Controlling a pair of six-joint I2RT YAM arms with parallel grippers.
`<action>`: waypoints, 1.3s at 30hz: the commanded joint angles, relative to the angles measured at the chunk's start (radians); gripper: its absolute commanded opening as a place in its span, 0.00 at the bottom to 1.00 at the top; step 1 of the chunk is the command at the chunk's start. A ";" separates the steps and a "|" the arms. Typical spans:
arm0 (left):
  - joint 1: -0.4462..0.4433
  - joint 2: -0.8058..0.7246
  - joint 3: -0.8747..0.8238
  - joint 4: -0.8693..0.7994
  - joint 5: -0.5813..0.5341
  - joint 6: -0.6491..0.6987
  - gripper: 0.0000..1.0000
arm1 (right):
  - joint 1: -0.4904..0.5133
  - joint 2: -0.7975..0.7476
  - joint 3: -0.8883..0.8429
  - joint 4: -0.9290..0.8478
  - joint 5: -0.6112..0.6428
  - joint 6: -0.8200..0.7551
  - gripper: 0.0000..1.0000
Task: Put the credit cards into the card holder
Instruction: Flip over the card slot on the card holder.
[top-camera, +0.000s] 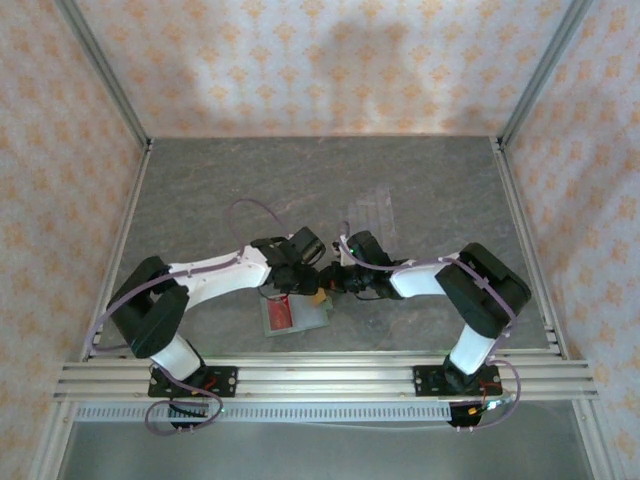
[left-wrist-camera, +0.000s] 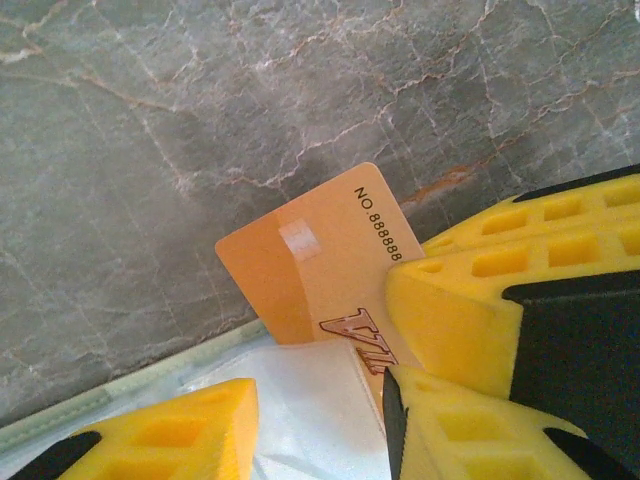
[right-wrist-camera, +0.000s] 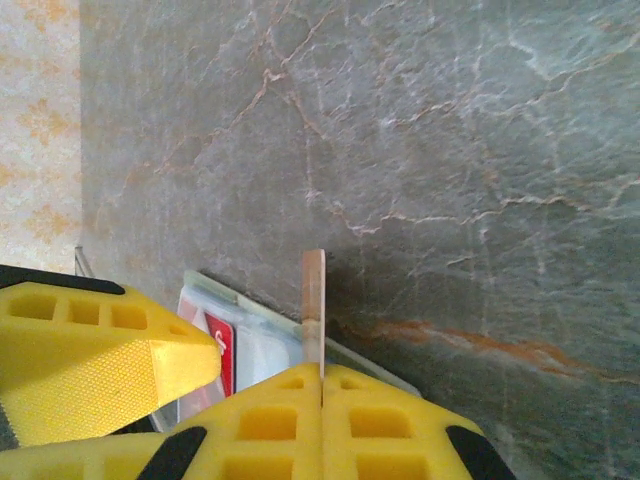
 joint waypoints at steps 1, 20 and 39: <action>0.016 0.048 0.040 -0.012 -0.053 0.056 0.38 | 0.008 0.019 -0.009 -0.001 -0.020 -0.011 0.00; 0.015 0.136 -0.024 0.045 -0.047 0.103 0.30 | 0.008 0.045 0.006 -0.022 -0.026 -0.016 0.00; 0.023 0.079 -0.130 0.166 -0.028 0.156 0.41 | 0.008 0.061 0.023 -0.038 -0.034 -0.019 0.00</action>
